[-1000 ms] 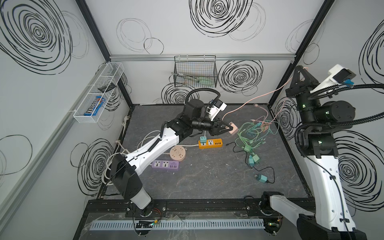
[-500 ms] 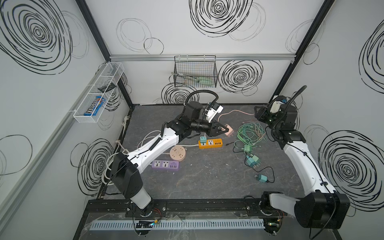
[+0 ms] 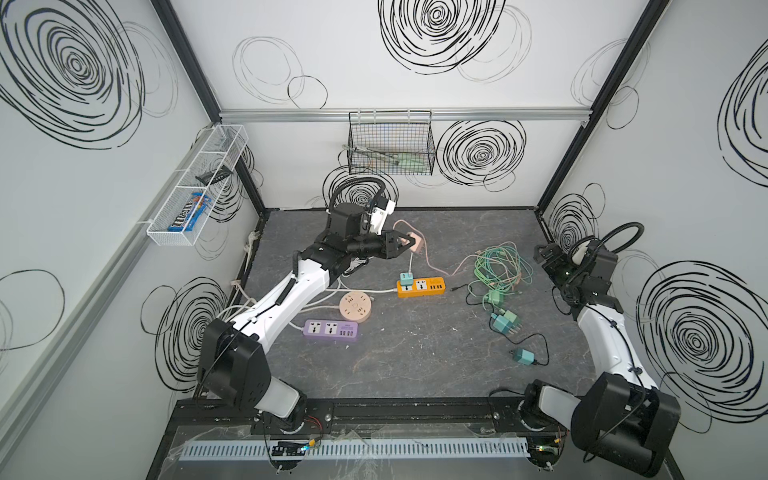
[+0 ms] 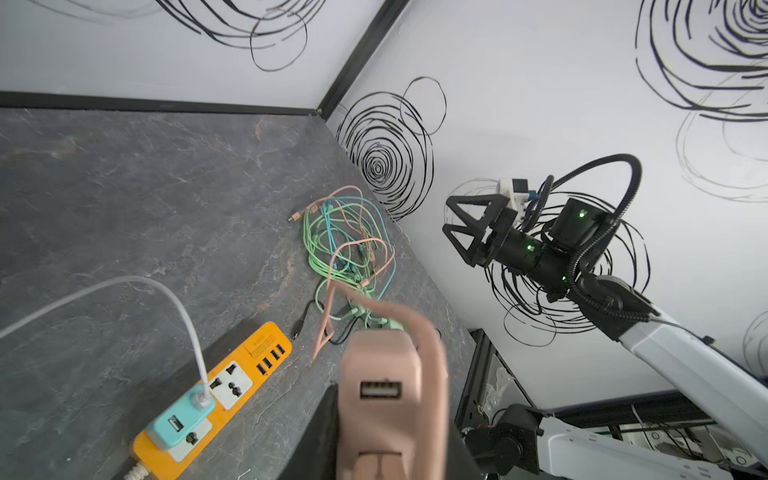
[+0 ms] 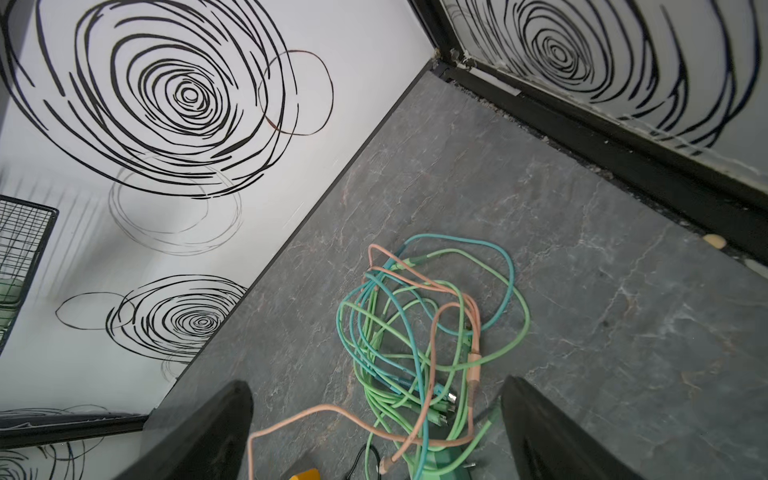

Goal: Insert the plug

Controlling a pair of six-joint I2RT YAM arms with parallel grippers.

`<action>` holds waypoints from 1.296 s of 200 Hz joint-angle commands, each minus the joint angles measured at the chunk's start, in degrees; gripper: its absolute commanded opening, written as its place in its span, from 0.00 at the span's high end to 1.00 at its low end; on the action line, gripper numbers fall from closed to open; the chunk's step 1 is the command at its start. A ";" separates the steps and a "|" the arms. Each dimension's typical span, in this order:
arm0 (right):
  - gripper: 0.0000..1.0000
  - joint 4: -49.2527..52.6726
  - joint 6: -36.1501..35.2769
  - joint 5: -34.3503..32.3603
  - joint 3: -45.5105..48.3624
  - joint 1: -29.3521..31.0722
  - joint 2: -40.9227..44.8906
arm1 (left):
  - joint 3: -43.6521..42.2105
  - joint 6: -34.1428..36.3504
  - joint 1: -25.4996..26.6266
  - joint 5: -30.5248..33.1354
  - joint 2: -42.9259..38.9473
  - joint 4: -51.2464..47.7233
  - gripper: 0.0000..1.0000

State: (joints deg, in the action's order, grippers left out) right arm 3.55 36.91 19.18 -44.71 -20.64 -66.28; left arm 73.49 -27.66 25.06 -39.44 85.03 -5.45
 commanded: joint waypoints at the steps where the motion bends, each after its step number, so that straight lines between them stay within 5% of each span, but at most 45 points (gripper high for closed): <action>1: 0.01 -1.45 2.25 5.99 0.56 0.08 -2.98 | 0.61 -0.22 0.58 -0.16 -1.76 3.06 1.00; 85: 0.00 -2.77 19.40 -0.46 9.80 -1.71 -7.88 | -0.18 0.24 0.68 -0.38 -1.71 2.82 1.00; 120: 0.12 -5.66 23.92 -0.45 14.15 -2.21 -6.99 | -0.37 0.55 0.55 -0.16 -1.58 2.44 1.00; 191: 0.35 -9.53 22.62 8.34 13.29 -0.83 -13.21 | -0.37 0.47 0.58 0.07 -1.10 2.53 1.00; 259: 0.36 -13.02 23.84 10.38 11.26 1.13 -18.92 | -0.50 0.41 0.58 0.26 -0.75 1.97 1.00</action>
State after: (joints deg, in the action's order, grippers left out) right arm -7.03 59.75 28.10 -31.18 -20.12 -83.59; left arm 73.36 -27.62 25.61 -39.31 84.27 -5.93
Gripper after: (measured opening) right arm 0.640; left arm 0.294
